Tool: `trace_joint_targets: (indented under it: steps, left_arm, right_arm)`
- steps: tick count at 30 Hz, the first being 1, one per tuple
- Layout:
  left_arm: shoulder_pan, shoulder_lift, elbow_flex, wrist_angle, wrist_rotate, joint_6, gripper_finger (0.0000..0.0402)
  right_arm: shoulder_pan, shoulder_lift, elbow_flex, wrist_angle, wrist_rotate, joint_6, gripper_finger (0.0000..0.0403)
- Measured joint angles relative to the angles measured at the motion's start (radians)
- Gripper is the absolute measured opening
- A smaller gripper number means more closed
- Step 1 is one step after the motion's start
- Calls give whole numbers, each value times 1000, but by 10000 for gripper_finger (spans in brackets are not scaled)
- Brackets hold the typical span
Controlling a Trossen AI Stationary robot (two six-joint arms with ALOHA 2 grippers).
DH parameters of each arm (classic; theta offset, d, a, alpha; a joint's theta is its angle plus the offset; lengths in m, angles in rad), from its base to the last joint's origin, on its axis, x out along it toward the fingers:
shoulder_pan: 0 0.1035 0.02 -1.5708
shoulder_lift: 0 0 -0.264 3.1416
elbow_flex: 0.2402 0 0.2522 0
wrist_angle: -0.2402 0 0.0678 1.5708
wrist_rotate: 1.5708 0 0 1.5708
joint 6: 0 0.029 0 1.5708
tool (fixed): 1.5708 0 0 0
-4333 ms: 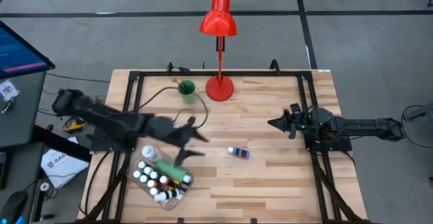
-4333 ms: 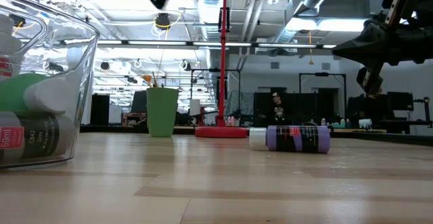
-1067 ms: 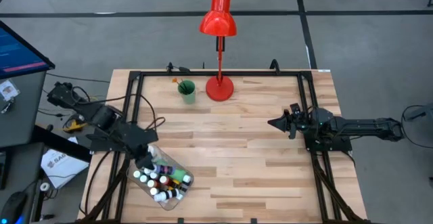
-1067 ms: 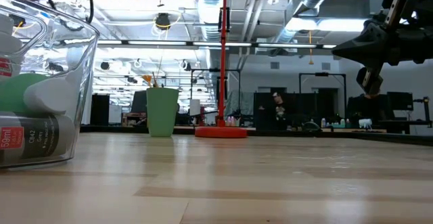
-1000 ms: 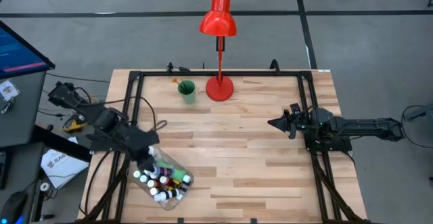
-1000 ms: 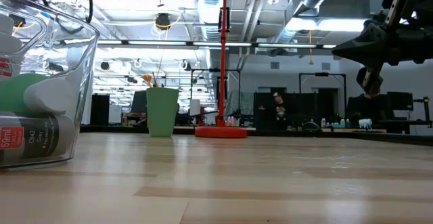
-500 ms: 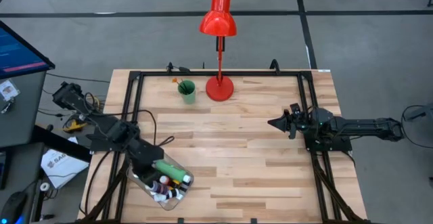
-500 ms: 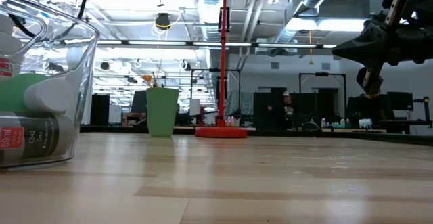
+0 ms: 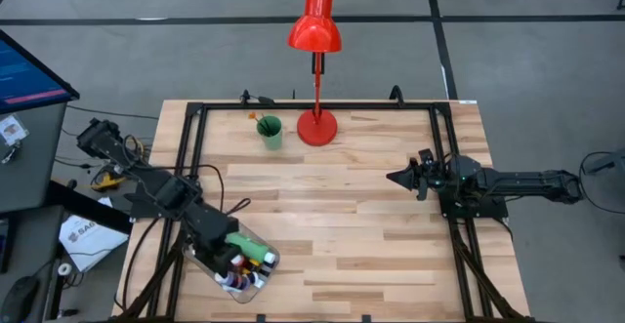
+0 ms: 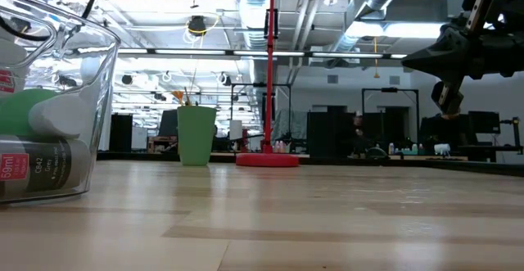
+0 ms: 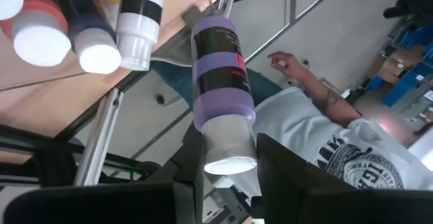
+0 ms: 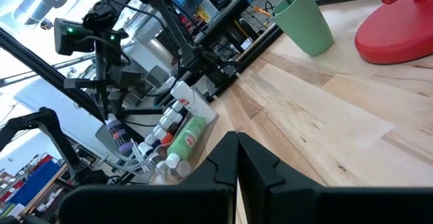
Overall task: Pick & Place Paint Supplies
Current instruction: Put the violet coloring bottle into the transparent bin
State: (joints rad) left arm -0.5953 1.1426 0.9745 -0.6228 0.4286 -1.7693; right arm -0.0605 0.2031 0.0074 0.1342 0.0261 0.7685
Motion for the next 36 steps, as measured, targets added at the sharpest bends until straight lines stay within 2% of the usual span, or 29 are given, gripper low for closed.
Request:
trace_joint_targets:
  steps: [6,15,21,36]
  left_arm:
    - [0,36,0,25,6,-56,83]
    - [9,134,0,76,145,-69,86]
    - [29,182,-2,80,155,-44,101]
    - [47,237,-2,110,155,-43,106]
  right_arm:
    - [0,0,0,-1,0,0,0]
    - [0,0,0,0,0,0,0]
    - [0,0,0,0,0,0,0]
    - [0,0,0,0,0,0,0]
